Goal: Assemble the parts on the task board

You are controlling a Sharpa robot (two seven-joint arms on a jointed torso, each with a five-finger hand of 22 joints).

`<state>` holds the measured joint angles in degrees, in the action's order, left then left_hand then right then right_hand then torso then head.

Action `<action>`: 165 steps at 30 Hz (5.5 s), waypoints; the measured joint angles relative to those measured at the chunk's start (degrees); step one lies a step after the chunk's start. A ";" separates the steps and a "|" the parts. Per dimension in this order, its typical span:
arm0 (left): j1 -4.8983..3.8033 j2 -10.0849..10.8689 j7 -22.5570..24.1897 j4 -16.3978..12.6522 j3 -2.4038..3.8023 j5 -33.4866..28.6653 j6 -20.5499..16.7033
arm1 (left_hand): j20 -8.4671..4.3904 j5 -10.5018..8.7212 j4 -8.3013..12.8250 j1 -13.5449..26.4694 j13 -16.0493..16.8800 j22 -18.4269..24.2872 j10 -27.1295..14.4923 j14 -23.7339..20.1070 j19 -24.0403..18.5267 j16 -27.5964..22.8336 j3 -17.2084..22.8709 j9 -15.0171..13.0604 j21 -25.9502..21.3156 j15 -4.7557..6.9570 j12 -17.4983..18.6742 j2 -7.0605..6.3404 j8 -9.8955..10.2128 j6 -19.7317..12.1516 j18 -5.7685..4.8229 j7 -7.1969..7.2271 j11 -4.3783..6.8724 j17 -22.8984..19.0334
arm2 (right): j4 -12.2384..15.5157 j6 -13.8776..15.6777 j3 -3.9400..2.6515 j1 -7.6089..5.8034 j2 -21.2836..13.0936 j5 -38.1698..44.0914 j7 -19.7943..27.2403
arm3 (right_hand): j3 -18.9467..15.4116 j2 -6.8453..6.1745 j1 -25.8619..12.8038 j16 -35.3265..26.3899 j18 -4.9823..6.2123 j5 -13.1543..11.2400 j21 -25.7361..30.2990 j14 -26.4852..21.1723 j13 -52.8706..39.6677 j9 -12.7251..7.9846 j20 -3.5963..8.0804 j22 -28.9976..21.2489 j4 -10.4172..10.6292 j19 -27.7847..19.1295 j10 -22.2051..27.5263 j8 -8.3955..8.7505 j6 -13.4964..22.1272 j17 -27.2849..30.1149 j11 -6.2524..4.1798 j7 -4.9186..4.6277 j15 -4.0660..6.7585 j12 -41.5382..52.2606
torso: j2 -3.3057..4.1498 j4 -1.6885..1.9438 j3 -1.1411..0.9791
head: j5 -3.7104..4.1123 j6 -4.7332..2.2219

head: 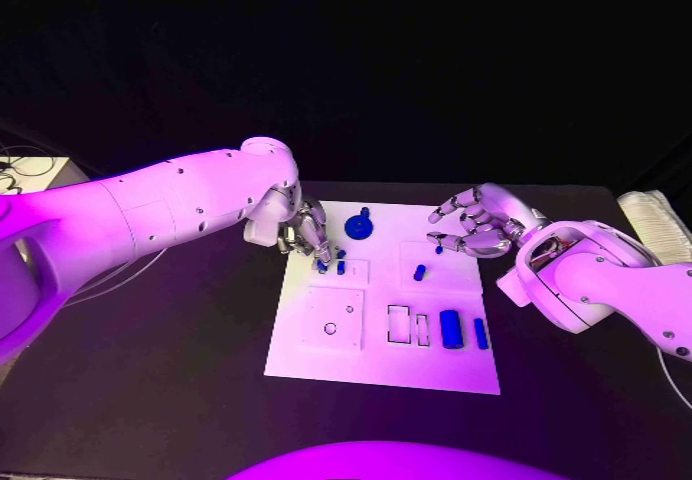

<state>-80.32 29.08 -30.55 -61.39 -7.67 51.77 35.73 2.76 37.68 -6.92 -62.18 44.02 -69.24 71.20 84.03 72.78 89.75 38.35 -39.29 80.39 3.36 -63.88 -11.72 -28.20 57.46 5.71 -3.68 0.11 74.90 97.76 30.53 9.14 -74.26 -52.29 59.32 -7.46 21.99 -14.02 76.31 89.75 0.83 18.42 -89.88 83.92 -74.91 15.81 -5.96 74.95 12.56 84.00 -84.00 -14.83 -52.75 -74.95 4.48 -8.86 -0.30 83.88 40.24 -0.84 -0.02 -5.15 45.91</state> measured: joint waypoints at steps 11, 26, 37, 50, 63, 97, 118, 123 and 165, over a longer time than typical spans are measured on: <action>-0.01 -0.66 -0.14 1.31 -0.62 0.03 1.36 | 0.00 -0.01 0.00 0.00 0.00 0.05 0.00 0.00 0.00 0.00 0.00 0.02 0.00 0.00 0.01 0.00 0.24 -0.01 0.00 -0.01 0.00 0.00 | 0.02 0.00 0.00 0.00 0.05 0.00 -0.01 | 0.00 0.00 0.00 0.00 0.00 0.00 0.00 0.00 0.00 0.00 0.00 0.00 0.00 0.00 0.00 0.00 0.00 0.01 0.00 0.00 0.00 0.00 | 0.01 0.03 0.06 | 0.03 0.04; 0.05 -1.02 -0.15 2.00 -1.00 0.69 0.38 | 0.00 -0.09 0.00 -0.05 0.12 0.05 0.00 0.01 0.00 0.00 0.00 0.05 0.00 -0.01 0.04 0.05 0.29 -0.01 0.00 -0.01 0.00 0.00 | 0.05 0.00 0.00 0.00 0.08 0.01 -0.02 | 0.00 0.00 0.00 0.00 0.00 0.00 0.00 0.00 0.01 0.00 0.00 -0.02 0.00 0.00 0.00 0.00 0.00 0.02 0.00 0.00 0.00 0.00 | 0.03 0.02 0.02 | 0.04 0.16; 0.17 -1.32 -0.16 2.15 -1.24 0.96 -0.21 | 0.00 -0.23 0.00 -0.10 0.11 -0.06 0.00 0.01 0.00 0.00 0.00 0.20 0.00 -0.01 0.04 0.10 -0.06 -0.01 0.00 -0.02 0.00 0.00 | 0.05 0.00 0.00 0.00 0.13 0.02 -0.02 | 0.00 0.00 0.00 0.00 0.00 0.21 0.00 0.00 0.01 0.00 0.00 -0.02 0.00 0.00 0.00 0.00 0.00 0.02 0.00 0.00 0.00 0.00 | 0.01 0.02 0.02 | 0.09 0.29; 0.13 -1.29 -0.18 1.78 -1.40 1.18 -0.19 | 0.00 -0.18 0.00 -0.10 0.11 -0.05 0.00 0.02 0.00 0.00 0.00 0.24 -0.01 -0.02 0.04 0.10 -0.06 -0.01 0.00 -0.02 0.00 0.00 | -0.03 -0.02 0.00 0.00 0.27 0.04 -0.02 | 0.00 0.00 0.00 0.00 0.00 0.21 0.00 0.00 0.01 0.00 0.00 -0.03 0.00 0.00 0.00 0.00 0.00 0.02 0.00 0.00 0.00 0.00 | -0.02 0.04 -0.01 | 0.08 0.49; 0.09 -1.11 -0.34 1.18 -1.51 1.47 -0.52 | 0.00 -0.18 0.00 -0.10 0.64 0.04 0.24 0.11 0.00 0.00 0.00 0.20 -0.01 -0.10 0.04 0.10 -0.06 0.18 0.00 -0.21 -0.24 0.00 | -0.07 -0.03 0.00 0.00 0.33 0.04 0.00 | 0.00 0.00 0.00 0.00 0.00 0.21 0.00 0.00 -0.04 0.00 0.00 -0.04 0.00 0.00 0.00 0.00 0.00 0.03 0.00 0.00 0.00 0.00 | -0.01 0.09 0.00 | 0.06 0.66; 0.23 -0.61 -0.89 -0.21 -2.08 1.58 -3.70 | 0.20 -1.99 3.79 4.61 0.18 1.54 0.83 -0.21 -0.21 0.00 -0.93 -1.41 -2.13 0.21 0.05 2.06 -2.73 -0.27 0.00 0.25 -0.42 0.00 | -0.11 -0.02 0.00 0.01 0.30 0.06 0.06 | 0.15 0.00 0.00 0.00 0.00 0.43 0.00 0.00 -0.02 0.00 0.00 0.00 -0.16 0.00 0.00 0.00 0.20 0.04 0.00 -0.20 0.00 0.00 | -0.02 0.01 -0.01 | 0.29 0.85; 0.29 0.52 -0.71 -1.49 -2.31 2.21 -5.26 | -0.01 -10.08 -3.87 3.11 0.15 1.90 1.88 -0.30 0.00 0.00 -11.76 0.32 -2.90 0.72 0.04 0.45 -2.04 -0.42 0.00 1.25 1.34 0.00 | -0.08 0.00 0.00 0.01 0.17 0.06 0.09 | 0.15 0.00 0.00 0.00 0.00 0.43 0.00 0.00 -0.01 0.00 0.00 -0.02 -0.16 0.00 0.00 -0.22 0.19 0.04 0.00 -0.19 0.00 0.00 | -0.05 0.03 0.02 | 0.33 0.58; 0.44 1.51 -0.37 -2.61 -2.23 2.33 -6.61 | 0.00 -14.23 -6.45 2.18 0.15 1.95 1.88 -0.30 0.00 0.00 -13.64 0.63 -2.90 0.72 0.04 0.15 -2.04 -0.10 0.00 1.16 1.33 0.00 | -0.08 0.03 0.00 0.01 0.15 0.06 0.13 | 0.15 0.00 0.00 0.00 0.00 0.43 0.00 0.00 -0.01 0.00 0.00 -0.02 -0.16 0.00 0.00 -0.22 0.40 0.04 0.00 0.01 0.00 0.00 | -0.02 0.01 0.06 | 0.42 0.56; 3.34 14.28 25.69 -19.15 2.28 6.27 -42.54 | 3.70 -16.39 1.10 -24.48 -21.35 23.75 -19.63 -24.17 -27.57 -32.03 -6.63 7.20 -21.07 -3.92 19.34 -0.56 0.28 -9.72 3.58 -4.64 -4.24 -30.05 | -1.57 0.54 0.03 0.22 0.03 0.34 1.00 | 1.37 -0.14 0.97 -0.22 0.00 0.43 0.25 0.00 0.01 0.00 0.00 -0.05 -1.03 0.00 0.41 -0.61 0.39 0.04 -0.36 0.02 0.00 -0.79 | -0.23 0.16 -0.01 | 1.41 -1.29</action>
<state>-76.98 43.36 -4.86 -80.53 -5.38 58.04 -6.80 6.46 21.29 -5.82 -86.66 22.67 -45.49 51.56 59.87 45.22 57.72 31.72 -32.09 59.32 -0.56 -44.54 -12.27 -27.92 47.75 9.29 -8.32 -4.13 44.85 96.18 31.06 9.17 -74.04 -52.26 59.67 -6.45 23.36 -14.17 77.28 89.54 0.83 18.84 -89.63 83.92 -74.90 15.80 -5.96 74.90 11.52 84.00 -83.59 -15.44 -52.36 -74.90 4.13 -8.84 -0.30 83.08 40.01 -0.68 -0.03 -3.74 44.62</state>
